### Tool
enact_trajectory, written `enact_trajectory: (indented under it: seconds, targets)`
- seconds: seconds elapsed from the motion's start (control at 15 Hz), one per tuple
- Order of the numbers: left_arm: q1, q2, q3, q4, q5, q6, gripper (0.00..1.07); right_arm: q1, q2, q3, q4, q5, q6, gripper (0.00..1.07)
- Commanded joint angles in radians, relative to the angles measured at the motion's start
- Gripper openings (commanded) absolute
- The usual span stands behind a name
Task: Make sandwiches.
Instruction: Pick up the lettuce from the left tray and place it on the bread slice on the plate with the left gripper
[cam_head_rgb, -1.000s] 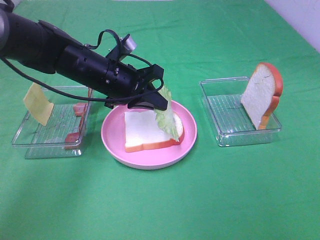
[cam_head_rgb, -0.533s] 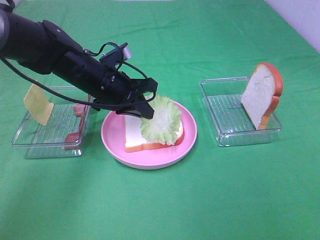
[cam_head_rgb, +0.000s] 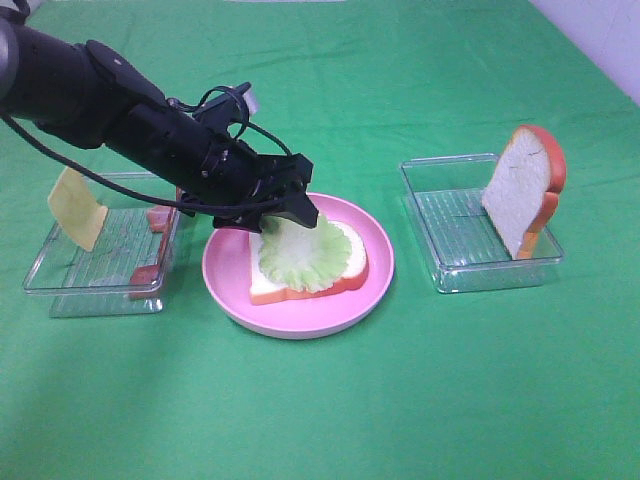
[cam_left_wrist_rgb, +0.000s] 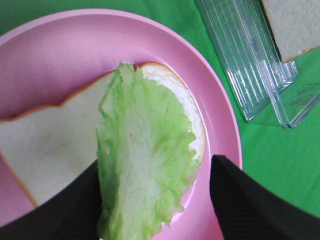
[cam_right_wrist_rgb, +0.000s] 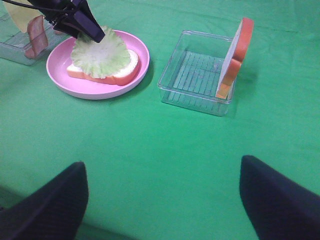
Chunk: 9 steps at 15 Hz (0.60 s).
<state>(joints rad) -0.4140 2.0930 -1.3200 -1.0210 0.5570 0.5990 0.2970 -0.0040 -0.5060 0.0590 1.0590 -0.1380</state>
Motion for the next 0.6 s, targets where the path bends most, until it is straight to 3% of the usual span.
enact_trajectory:
  seconds: [0.07,0.13,0.33,0.6]
  targets:
    - [-0.004,-0.001,-0.003,-0.007,-0.012,-0.004,0.60,0.003,-0.023,0.003,-0.006,-0.001,0.008,0.76]
    - [-0.004,-0.001,-0.003,-0.006,-0.017,-0.004,0.64,0.003,-0.023,0.003,-0.006,-0.001,0.008,0.76]
    - [-0.004,-0.019,-0.005,0.006,-0.031,0.039,0.92,0.003,-0.023,0.003,-0.006,-0.001,0.008,0.76]
    - [-0.004,-0.069,-0.005,0.034,-0.049,0.045,0.94,0.003,-0.023,0.003,-0.006,-0.001,0.008,0.76]
